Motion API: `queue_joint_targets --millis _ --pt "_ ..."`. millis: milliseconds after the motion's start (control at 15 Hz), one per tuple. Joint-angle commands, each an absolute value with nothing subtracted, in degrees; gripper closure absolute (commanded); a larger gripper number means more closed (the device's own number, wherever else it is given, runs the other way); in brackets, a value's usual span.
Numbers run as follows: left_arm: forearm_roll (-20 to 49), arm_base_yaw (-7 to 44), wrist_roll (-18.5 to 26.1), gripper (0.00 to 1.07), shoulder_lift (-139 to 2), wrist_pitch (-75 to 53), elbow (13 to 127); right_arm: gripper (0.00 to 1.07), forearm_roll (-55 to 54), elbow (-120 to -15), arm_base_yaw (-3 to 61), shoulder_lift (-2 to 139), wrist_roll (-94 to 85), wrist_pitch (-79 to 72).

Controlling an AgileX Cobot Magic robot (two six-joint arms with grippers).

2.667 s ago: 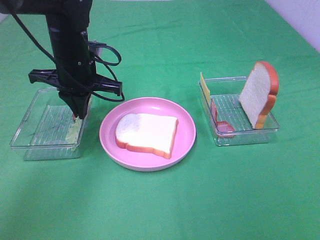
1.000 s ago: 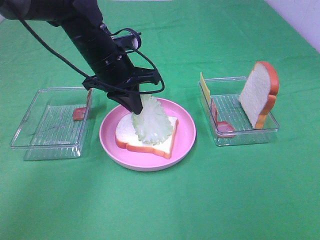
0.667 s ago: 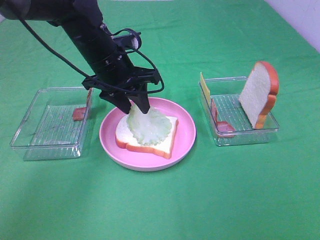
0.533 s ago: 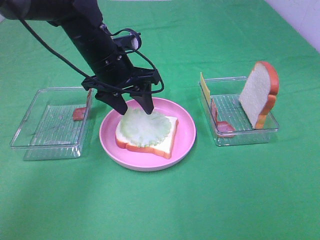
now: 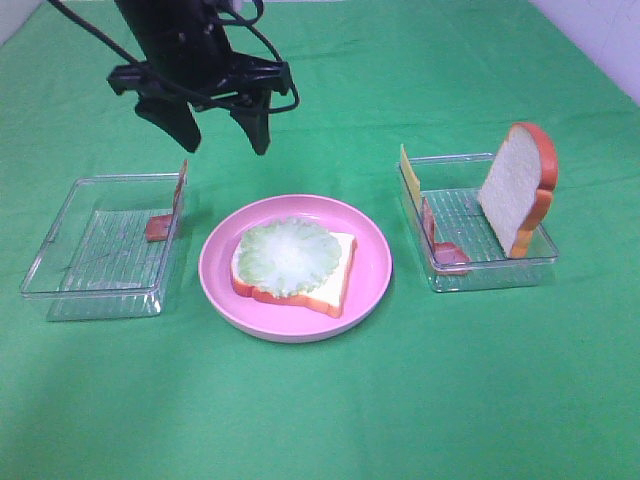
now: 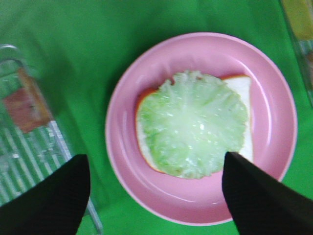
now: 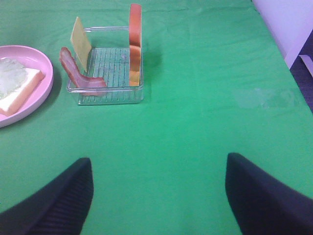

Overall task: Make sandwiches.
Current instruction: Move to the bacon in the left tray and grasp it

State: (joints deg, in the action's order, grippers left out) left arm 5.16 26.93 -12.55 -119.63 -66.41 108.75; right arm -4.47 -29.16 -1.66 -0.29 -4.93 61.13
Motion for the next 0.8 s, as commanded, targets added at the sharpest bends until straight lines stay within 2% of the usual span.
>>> queue_joint_targets --millis 67,200,400,800 --pt "-3.6 26.6 -17.2 0.35 -118.9 -71.7 111.8 0.36 -4.6 -29.0 -1.9 -1.2 -5.7 60.7" --pt "-4.8 25.4 -18.0 0.35 -119.2 -73.0 111.9 0.36 -4.6 -29.0 -1.9 -1.2 -5.7 60.7" --pt "-1.4 20.9 -17.9 0.35 -122.8 -73.7 111.8 0.36 -4.8 -29.0 -1.9 -1.2 -5.7 60.7" --pt "-1.5 20.7 -17.8 0.35 -129.4 -73.0 111.8 0.36 -4.8 -29.0 -1.9 -1.2 -5.7 60.7"
